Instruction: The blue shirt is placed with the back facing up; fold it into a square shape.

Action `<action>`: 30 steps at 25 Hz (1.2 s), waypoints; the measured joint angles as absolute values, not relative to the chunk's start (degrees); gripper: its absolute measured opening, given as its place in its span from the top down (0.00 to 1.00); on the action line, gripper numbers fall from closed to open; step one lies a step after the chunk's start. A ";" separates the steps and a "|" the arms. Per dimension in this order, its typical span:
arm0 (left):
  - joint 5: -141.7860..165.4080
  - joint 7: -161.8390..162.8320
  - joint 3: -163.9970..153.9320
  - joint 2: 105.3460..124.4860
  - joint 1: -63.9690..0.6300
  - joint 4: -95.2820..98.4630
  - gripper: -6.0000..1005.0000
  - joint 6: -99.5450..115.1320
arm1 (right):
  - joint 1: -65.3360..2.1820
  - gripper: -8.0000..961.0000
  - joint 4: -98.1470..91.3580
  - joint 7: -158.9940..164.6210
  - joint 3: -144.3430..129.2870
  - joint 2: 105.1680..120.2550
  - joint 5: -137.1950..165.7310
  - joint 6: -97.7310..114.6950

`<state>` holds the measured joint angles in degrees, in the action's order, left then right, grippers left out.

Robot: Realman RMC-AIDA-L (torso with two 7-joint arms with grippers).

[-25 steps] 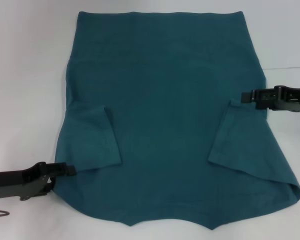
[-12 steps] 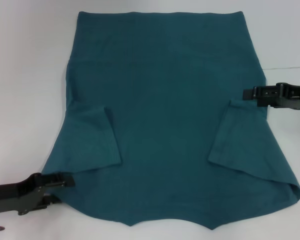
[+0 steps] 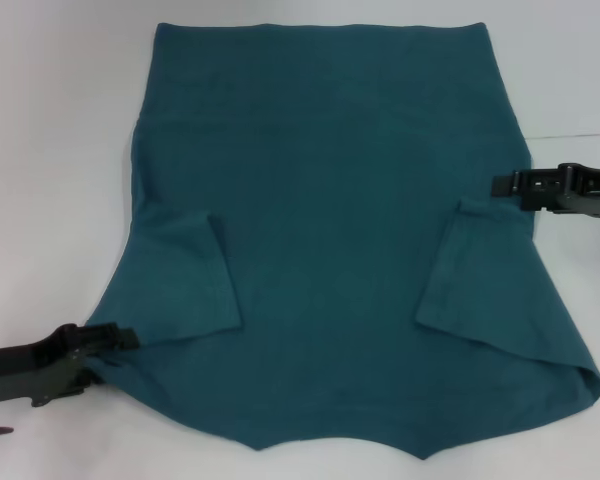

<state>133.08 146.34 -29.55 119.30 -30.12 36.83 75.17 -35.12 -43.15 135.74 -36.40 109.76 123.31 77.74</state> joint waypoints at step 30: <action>132.00 145.83 -27.37 119.12 -30.17 36.62 0.45 72.43 | -35.10 0.24 -43.15 135.88 -36.30 109.46 123.14 77.78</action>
<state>132.00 145.83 -27.37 119.12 -30.17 36.62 72.43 -35.10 -43.15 135.88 -36.30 109.46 123.14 77.78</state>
